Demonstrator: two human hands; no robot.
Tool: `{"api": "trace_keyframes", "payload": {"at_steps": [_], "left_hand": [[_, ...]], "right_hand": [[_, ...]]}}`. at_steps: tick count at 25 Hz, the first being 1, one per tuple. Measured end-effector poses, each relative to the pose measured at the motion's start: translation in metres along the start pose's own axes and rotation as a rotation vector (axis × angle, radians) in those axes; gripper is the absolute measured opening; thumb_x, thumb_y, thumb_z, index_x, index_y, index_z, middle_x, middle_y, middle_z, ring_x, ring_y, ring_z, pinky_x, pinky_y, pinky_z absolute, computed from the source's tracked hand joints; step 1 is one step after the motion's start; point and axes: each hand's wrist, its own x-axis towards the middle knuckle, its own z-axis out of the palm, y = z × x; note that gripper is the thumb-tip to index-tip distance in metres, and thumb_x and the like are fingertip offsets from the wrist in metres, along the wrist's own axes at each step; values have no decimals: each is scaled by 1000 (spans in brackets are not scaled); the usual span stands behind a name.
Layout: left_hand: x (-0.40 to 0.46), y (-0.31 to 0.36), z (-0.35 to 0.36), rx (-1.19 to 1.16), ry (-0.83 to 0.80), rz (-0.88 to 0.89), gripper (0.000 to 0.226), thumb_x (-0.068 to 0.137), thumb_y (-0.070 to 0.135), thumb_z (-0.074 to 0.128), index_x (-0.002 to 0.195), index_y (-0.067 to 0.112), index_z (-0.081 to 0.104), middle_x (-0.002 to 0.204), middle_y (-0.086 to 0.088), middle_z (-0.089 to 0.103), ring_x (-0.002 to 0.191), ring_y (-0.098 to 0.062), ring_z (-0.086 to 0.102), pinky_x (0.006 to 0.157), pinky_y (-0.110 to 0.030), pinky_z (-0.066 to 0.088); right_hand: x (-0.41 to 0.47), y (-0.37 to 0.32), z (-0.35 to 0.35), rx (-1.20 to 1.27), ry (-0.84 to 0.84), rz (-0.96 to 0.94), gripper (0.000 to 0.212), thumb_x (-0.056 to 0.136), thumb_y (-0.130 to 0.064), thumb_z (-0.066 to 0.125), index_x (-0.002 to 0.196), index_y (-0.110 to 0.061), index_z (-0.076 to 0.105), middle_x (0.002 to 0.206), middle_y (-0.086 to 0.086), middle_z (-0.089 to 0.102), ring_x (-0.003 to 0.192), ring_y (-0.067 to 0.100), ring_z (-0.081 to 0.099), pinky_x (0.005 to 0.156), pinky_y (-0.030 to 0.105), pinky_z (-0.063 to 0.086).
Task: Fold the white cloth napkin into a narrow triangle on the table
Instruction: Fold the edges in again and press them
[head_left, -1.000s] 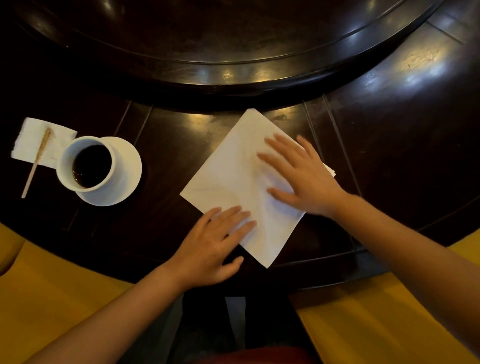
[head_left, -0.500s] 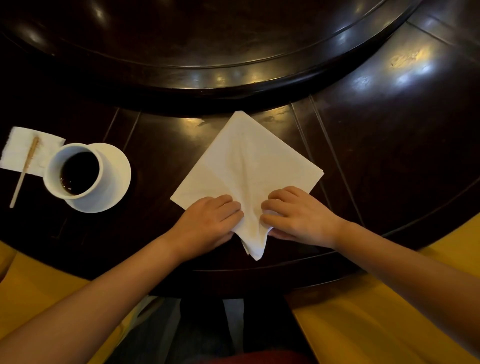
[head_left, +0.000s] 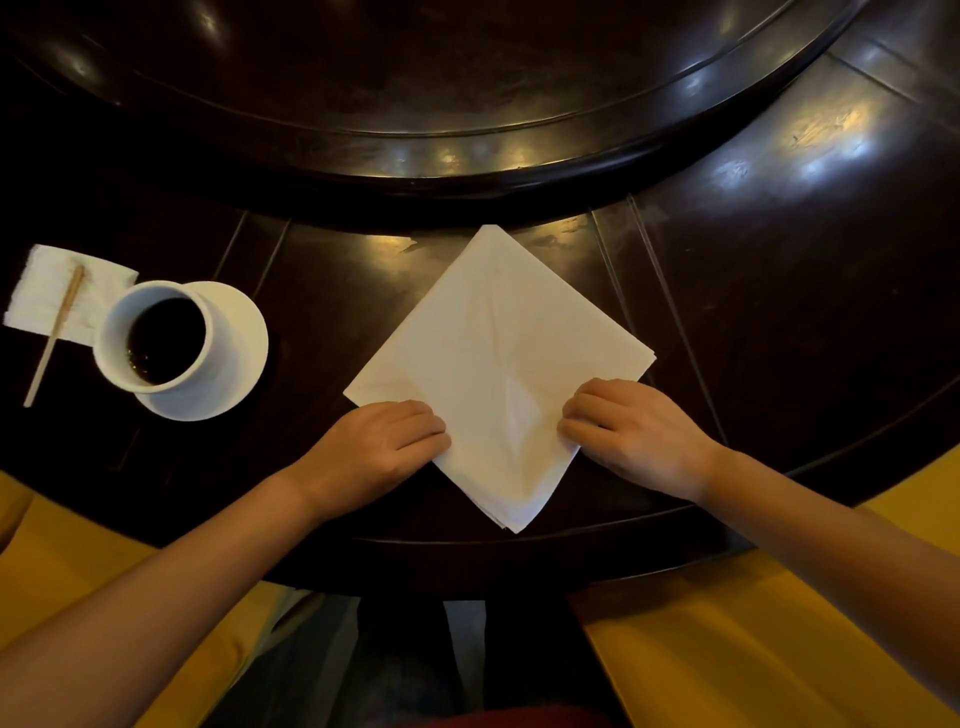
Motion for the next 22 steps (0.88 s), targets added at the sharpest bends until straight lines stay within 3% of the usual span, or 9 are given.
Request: {"api": "trace_keyframes", "payload": {"at_steps": [4, 8, 11, 14, 19, 22], "left_hand": [[-5, 7, 8, -55, 88, -116, 30, 97, 18, 44, 93, 3, 70, 92, -12, 69, 85, -24, 64, 77, -30, 53], [-5, 17, 4, -199, 201, -343, 26, 92, 20, 49, 92, 5, 70, 89, -9, 68, 87, -16, 59, 78, -24, 51], [-4, 32, -7, -309, 390, -572, 25, 90, 20, 51, 94, 4, 70, 90, -5, 68, 90, -10, 58, 86, -15, 44], [3, 42, -15, -373, 550, -744, 23, 86, 18, 55, 99, 6, 70, 95, 2, 65, 91, -7, 59, 86, -17, 46], [35, 29, -15, -346, 606, -906, 20, 85, 12, 60, 101, 5, 69, 92, 4, 63, 87, -5, 57, 78, -9, 43], [53, 12, -7, -283, 519, -960, 20, 88, 9, 58, 105, 6, 68, 91, -3, 66, 86, -13, 59, 72, -18, 41]], "right_hand": [[-6, -12, 4, 57, 83, 132, 8, 85, -11, 60, 87, -6, 66, 86, 9, 66, 79, 27, 60, 62, 33, 50], [-10, -30, 8, 213, 212, 386, 15, 86, -14, 57, 92, -5, 67, 87, 8, 66, 85, 21, 59, 69, 32, 51], [-8, -46, 1, 418, 349, 575, 17, 85, -16, 57, 95, -6, 67, 89, 6, 66, 88, 12, 59, 77, 27, 51], [5, -52, -12, 479, 492, 676, 17, 84, -20, 57, 92, -8, 67, 86, -1, 65, 83, 7, 59, 75, 21, 50], [34, -32, -16, 421, 530, 921, 10, 84, -17, 65, 91, -11, 67, 84, -2, 66, 78, 13, 61, 68, 36, 52], [46, -16, -9, 412, 493, 1012, 12, 85, -22, 64, 94, -15, 67, 86, -4, 66, 81, 14, 60, 72, 44, 52]]}}
